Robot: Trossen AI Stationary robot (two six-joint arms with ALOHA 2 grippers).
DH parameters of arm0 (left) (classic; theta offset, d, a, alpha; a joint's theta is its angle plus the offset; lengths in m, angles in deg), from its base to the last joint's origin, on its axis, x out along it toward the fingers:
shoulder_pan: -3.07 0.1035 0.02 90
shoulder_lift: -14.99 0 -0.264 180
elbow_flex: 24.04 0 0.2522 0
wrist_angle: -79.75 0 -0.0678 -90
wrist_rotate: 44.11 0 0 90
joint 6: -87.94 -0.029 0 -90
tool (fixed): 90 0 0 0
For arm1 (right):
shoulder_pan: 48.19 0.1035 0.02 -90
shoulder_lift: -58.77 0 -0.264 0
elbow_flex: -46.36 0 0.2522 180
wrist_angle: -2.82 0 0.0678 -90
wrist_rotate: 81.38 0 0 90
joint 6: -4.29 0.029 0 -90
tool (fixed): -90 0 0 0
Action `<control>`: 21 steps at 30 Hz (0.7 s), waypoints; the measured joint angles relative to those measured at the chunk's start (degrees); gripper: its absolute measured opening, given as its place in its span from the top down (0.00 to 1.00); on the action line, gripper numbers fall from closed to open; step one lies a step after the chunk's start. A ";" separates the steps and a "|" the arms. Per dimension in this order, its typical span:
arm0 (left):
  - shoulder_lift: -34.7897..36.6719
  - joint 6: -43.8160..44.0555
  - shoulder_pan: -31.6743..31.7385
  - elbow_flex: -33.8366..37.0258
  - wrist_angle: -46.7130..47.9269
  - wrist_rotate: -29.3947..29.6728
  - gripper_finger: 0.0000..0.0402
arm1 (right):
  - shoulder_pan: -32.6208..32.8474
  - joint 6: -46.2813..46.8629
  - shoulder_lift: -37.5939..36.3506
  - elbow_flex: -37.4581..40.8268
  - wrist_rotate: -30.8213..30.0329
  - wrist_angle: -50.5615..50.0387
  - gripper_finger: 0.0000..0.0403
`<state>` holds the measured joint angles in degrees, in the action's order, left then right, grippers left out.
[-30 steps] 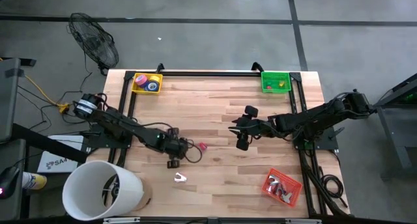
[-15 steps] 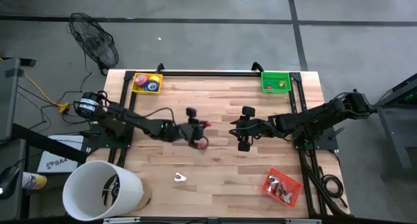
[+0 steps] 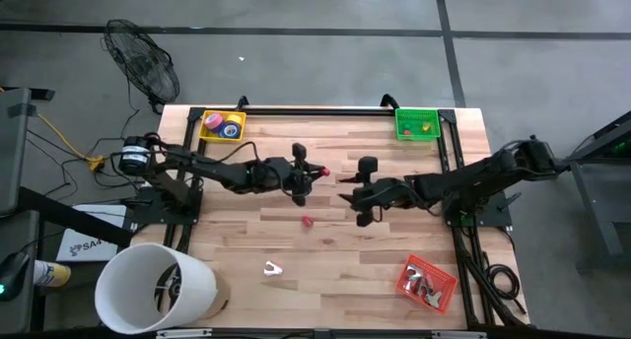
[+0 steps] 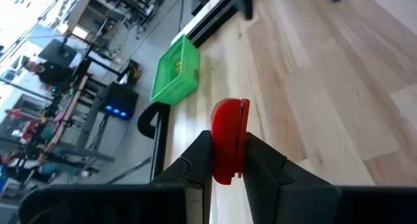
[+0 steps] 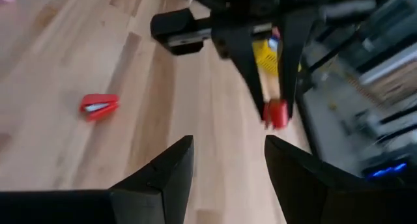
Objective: Pick and place Stapler, Stapler remover, tape
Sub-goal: Put the left red stapler into the green bin
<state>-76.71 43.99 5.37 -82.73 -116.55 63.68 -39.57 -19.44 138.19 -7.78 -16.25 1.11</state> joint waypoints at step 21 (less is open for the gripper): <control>-0.08 -2.77 -0.04 -0.04 1.65 -0.77 0.86 | -3.67 -12.32 15.06 0.02 -6.67 22.99 0.55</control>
<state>-76.79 41.22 5.33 -82.77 -114.90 62.91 -43.24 -31.76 153.25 -7.76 -22.93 24.10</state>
